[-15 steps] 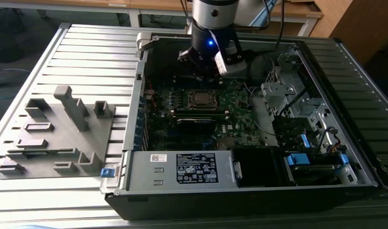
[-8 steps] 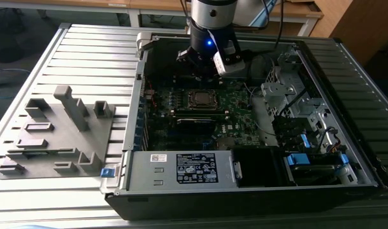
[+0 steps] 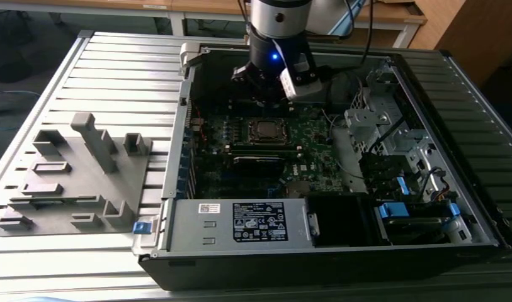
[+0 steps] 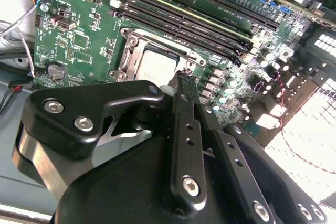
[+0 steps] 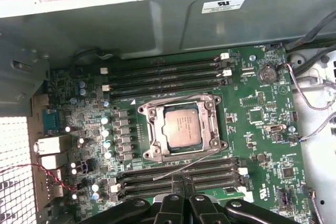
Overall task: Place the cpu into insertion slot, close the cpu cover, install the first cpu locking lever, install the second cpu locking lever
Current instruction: 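Install the second cpu locking lever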
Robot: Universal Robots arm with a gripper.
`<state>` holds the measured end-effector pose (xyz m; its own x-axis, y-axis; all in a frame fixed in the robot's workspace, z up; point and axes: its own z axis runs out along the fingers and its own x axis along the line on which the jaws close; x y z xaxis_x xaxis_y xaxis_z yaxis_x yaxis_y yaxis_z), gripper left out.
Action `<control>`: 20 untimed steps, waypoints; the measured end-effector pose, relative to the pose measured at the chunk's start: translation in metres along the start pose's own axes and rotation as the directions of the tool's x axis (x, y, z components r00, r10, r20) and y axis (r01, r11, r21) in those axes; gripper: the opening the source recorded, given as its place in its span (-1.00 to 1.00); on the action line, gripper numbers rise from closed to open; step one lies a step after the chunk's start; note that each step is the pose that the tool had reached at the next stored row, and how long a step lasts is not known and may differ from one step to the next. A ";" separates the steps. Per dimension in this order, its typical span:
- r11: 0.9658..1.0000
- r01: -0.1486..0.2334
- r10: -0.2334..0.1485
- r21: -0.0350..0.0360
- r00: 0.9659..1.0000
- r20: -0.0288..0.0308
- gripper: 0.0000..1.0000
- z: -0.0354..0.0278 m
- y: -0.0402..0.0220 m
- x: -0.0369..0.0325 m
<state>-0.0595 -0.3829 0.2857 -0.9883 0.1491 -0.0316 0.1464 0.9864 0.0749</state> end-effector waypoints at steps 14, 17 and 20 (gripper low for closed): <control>1.000 0.000 0.000 0.000 1.000 0.000 -0.79 0.0003 -0.0006 0.0039; 1.000 0.000 0.000 0.000 1.000 0.000 -0.79 0.0004 -0.0007 0.0047; 1.000 0.000 0.000 0.000 1.000 0.000 -0.79 0.0004 -0.0009 0.0056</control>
<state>-0.0651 -0.3829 0.2850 -0.9883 0.1491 -0.0316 0.1464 0.9864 0.0749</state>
